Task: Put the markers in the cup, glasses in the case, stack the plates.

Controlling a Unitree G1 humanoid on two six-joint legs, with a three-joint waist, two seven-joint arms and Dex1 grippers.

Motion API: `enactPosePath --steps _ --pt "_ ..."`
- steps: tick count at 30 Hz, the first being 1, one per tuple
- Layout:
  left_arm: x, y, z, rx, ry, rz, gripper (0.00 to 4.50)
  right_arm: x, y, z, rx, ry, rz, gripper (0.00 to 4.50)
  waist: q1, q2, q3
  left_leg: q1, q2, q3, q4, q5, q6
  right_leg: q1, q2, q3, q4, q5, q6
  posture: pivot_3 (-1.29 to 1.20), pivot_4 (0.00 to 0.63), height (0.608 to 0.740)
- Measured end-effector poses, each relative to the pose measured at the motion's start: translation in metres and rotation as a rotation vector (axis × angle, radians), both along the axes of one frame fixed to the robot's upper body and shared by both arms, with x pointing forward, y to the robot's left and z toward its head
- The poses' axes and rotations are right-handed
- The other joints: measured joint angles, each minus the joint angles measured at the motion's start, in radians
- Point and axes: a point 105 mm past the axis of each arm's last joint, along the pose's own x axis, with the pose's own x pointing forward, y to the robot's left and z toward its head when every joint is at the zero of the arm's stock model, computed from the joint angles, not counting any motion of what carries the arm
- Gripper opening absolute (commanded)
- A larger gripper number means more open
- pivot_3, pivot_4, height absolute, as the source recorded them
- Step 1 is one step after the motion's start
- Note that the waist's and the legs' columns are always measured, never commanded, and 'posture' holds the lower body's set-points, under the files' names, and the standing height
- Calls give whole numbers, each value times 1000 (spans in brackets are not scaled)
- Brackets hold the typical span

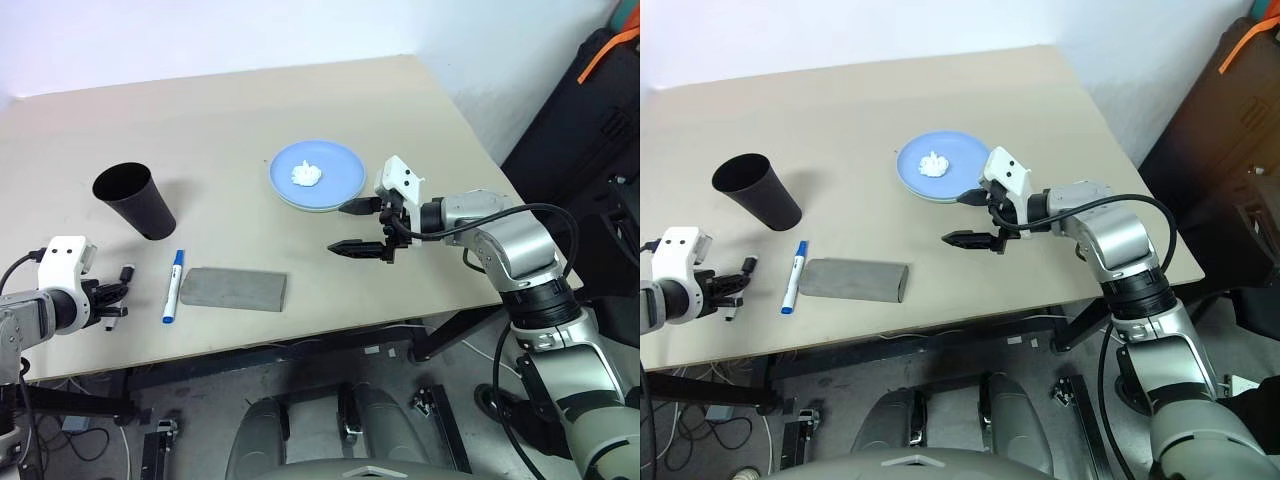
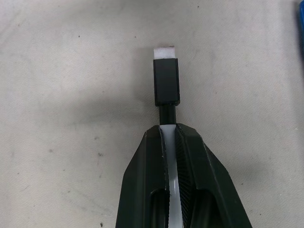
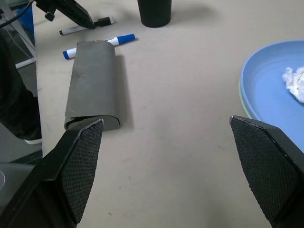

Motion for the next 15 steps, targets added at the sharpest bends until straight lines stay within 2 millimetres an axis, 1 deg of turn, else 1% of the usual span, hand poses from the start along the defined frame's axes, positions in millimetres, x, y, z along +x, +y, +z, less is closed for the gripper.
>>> enactPosePath --steps 2,6,8,11,15 --pt "-6 -5 1 4 1 -54 16 0 2 0 -9 -14 9 4500 -2 -1 0 -2 0 1 0 0 0 -1 -1 1 -1 0 0 0 150 730" --pt "-13 -6 2 10 -2 -80 16 0 3 -2 -29 -21 11 4500 2 -1 0 -11 -2 1 1 0 0 -8 -2 1 -1 2 1 0 150 730" --pt "-14 -10 4 11 -12 -101 16 -2 4 -3 -30 -14 30 4500 5 -1 0 -12 -2 1 1 0 0 -9 -2 1 -1 2 1 0 150 730" --pt "-8 -15 15 57 -84 -148 16 -4 6 -3 -28 -5 54 4500 7 -2 0 -12 -2 1 1 0 0 -9 -2 1 -1 2 1 0 150 730" --pt "3 -25 38 139 -210 -200 16 -7 7 -3 -21 -6 77 4500 6 -2 0 -12 -2 0 1 0 0 -9 -1 1 -1 2 1 0 150 730"
